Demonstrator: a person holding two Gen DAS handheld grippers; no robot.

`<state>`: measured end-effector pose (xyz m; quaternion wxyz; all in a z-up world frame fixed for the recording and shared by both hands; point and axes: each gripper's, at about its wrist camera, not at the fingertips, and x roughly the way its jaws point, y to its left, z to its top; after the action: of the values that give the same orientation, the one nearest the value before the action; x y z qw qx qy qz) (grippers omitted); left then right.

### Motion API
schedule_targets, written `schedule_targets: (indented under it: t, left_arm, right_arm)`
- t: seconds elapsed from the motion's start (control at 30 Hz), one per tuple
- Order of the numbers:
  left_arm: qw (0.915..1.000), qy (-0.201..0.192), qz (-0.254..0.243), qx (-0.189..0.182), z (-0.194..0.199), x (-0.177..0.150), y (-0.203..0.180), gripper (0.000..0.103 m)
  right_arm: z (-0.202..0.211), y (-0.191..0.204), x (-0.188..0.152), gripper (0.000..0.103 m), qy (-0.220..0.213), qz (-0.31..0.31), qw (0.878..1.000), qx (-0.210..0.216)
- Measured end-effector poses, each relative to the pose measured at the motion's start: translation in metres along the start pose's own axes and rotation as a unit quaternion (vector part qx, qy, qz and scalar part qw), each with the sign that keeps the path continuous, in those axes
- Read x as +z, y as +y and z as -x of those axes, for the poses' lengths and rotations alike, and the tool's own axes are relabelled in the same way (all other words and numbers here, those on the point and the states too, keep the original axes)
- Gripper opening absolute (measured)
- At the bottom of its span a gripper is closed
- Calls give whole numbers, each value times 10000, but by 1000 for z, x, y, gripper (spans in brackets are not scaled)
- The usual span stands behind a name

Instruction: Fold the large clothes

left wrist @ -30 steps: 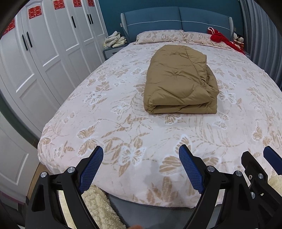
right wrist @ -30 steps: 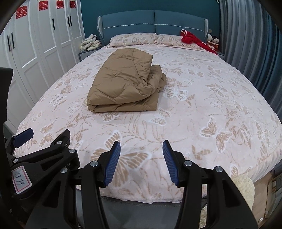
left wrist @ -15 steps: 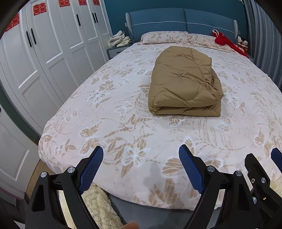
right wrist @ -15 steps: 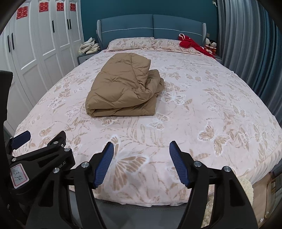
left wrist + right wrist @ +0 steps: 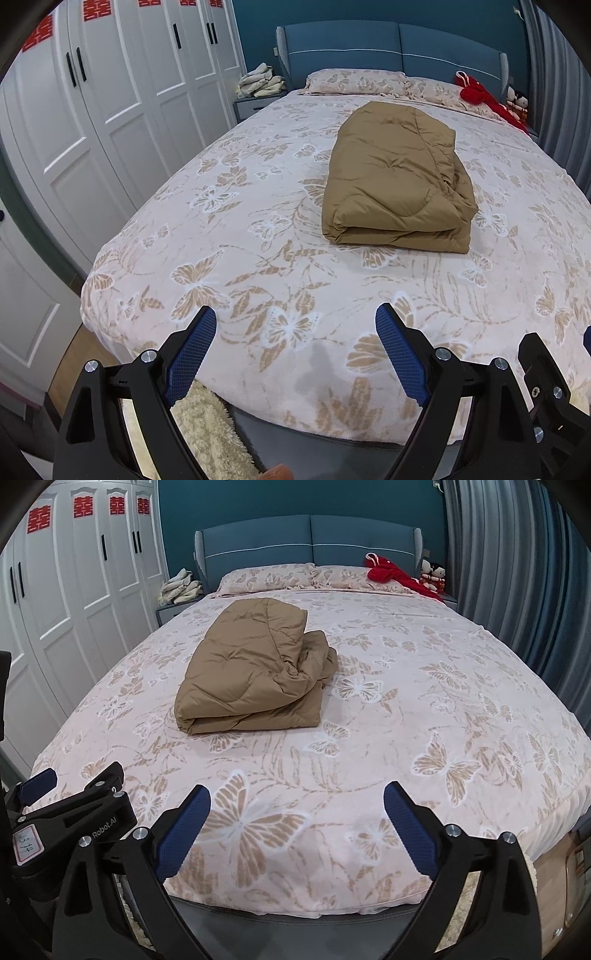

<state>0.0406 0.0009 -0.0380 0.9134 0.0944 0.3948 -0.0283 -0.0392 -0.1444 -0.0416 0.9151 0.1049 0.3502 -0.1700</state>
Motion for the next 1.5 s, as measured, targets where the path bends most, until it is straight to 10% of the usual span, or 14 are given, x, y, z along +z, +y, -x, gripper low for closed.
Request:
schedule_targets:
  t: [1.5]
  left_arm:
    - [9999,-97,32,58,-3,-3,2,87]
  right_arm:
    - [-2,4,-5,93,62,-49,10000,-9]
